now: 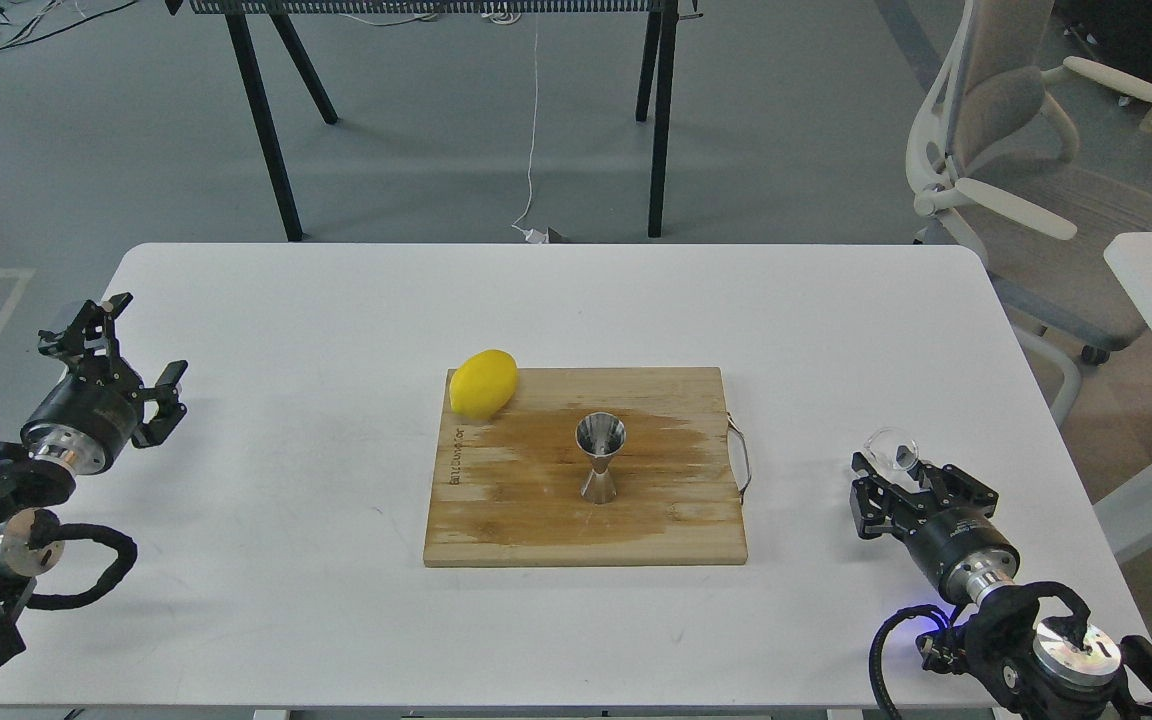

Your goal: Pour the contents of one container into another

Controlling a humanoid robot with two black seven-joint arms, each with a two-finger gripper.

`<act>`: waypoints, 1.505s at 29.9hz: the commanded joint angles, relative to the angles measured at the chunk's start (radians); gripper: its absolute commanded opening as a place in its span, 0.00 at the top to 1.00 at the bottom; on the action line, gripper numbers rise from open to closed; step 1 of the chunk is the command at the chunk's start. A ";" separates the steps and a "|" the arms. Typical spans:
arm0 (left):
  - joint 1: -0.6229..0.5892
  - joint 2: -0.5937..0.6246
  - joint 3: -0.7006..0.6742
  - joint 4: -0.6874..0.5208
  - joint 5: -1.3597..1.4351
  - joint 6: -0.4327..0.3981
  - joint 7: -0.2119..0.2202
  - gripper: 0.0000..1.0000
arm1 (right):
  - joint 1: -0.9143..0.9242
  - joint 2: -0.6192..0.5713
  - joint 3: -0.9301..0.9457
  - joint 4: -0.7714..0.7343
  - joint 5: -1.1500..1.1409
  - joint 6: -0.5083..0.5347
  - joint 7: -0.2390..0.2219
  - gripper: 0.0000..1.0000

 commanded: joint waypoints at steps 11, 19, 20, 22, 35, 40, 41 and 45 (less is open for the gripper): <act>0.000 0.000 0.000 0.000 0.001 0.000 0.000 0.01 | -0.001 0.000 0.000 0.000 0.001 0.002 0.000 0.05; 0.000 0.000 0.000 0.000 0.001 0.000 0.000 0.01 | 0.001 0.000 0.002 0.002 0.002 0.010 0.000 0.01; 0.000 0.000 0.000 0.000 0.001 0.000 0.000 0.01 | 0.001 0.000 0.002 0.003 0.001 0.010 0.000 0.01; 0.000 0.000 0.000 0.000 0.001 0.000 0.000 0.01 | -0.001 0.000 0.002 0.003 0.001 0.010 0.000 0.01; 0.000 0.000 0.000 0.000 0.001 0.000 0.000 0.01 | 0.001 0.000 0.002 0.000 0.001 0.010 0.000 0.01; 0.000 0.000 0.000 0.000 0.001 0.000 0.000 0.01 | 0.001 0.000 0.002 0.000 0.001 0.010 0.000 0.01; 0.002 0.000 0.000 0.000 0.001 0.000 0.000 0.01 | 0.001 0.000 0.002 0.000 0.001 0.010 0.000 0.01; 0.002 0.000 0.000 0.000 0.001 0.000 0.000 0.01 | 0.001 0.000 0.000 0.002 0.001 0.010 0.000 0.01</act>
